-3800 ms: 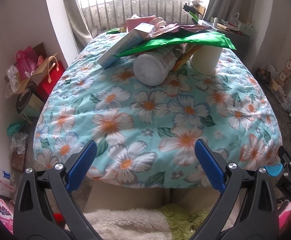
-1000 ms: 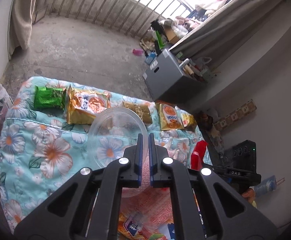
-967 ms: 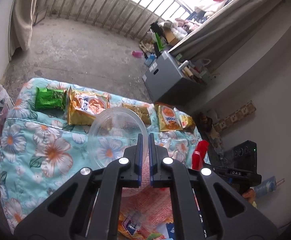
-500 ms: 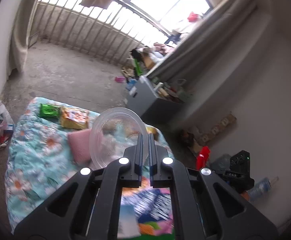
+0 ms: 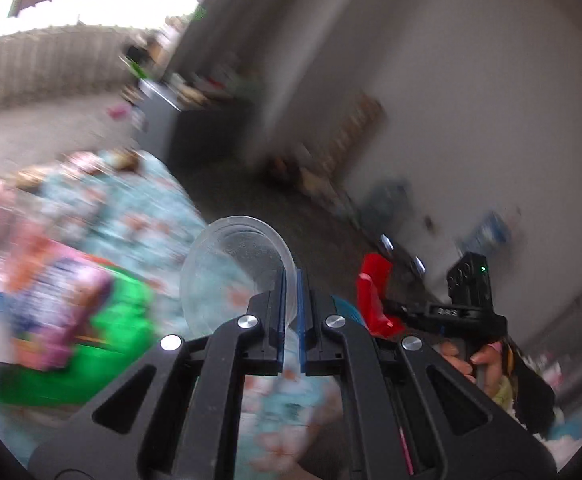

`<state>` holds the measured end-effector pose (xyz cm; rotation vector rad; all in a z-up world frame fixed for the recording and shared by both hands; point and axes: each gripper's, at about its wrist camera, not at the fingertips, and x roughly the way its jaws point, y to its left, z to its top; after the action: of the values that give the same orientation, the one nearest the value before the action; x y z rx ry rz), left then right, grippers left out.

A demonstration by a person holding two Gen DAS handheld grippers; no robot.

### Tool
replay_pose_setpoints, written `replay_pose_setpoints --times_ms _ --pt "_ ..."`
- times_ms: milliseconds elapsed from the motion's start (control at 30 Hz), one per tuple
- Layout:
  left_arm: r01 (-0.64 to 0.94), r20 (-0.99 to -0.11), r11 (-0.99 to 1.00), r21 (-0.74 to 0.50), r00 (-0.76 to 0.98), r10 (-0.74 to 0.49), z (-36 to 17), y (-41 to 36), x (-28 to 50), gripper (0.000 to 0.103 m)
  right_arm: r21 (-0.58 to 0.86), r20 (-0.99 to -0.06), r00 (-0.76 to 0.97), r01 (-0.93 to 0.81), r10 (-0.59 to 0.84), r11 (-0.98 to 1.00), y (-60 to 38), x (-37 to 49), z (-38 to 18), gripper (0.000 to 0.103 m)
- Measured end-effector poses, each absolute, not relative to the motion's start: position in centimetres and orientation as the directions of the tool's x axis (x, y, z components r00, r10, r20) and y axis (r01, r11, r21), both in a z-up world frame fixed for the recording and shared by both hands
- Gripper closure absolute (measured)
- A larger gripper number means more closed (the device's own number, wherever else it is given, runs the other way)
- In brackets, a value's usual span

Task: Collect trash

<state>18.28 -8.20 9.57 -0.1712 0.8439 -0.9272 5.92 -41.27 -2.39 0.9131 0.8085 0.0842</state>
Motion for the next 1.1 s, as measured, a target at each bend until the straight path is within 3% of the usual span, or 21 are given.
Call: replay_pose_setpoints --times_ms 267,500,600,667,733,833,1100 --pt "0.71 -0.703 0.535 -0.458 0.079 -0.706 2.5 -27.1 16.3 0.1 0.67 -0.701 0.691 0.554 0.175 0.495 -51.8 -1.2 -10.5 0.098" --pt "0.717 -0.771 0.517 -0.467 -0.044 -0.635 -4.0 -38.9 15.9 0.1 0.623 -0.766 0.633 0.693 0.107 0.361 -58.4 -3.5 -17.9 0.098" --pt "0.713 -0.781 0.513 -0.477 -0.077 -0.619 -5.5 -40.3 16.0 0.1 0.593 -0.797 0.595 0.739 0.105 0.32 -60.6 -3.7 -21.2 0.094" --pt "0.713 -0.791 0.518 -0.472 -0.083 -0.606 -6.0 -40.7 15.7 0.1 0.565 -0.822 0.557 0.772 0.12 0.292 -62.1 -2.8 -24.0 0.086" --pt "0.716 -0.796 0.522 -0.463 -0.077 -0.6 -6.0 -40.4 15.5 0.1 0.524 -0.85 0.516 0.804 0.109 0.281 -62.8 -2.8 -26.0 0.062" --pt "0.734 -0.802 0.527 -0.429 -0.041 -0.596 -5.1 -39.5 15.5 0.096 0.472 -0.878 0.472 0.831 0.076 0.295 -62.9 -2.9 -27.2 0.058" --pt "0.764 -0.754 0.524 -0.376 0.076 -0.652 0.2 -32.6 14.5 0.07 0.488 -0.862 0.505 0.81 0.035 0.326 -62.0 -4.6 -24.7 0.055"
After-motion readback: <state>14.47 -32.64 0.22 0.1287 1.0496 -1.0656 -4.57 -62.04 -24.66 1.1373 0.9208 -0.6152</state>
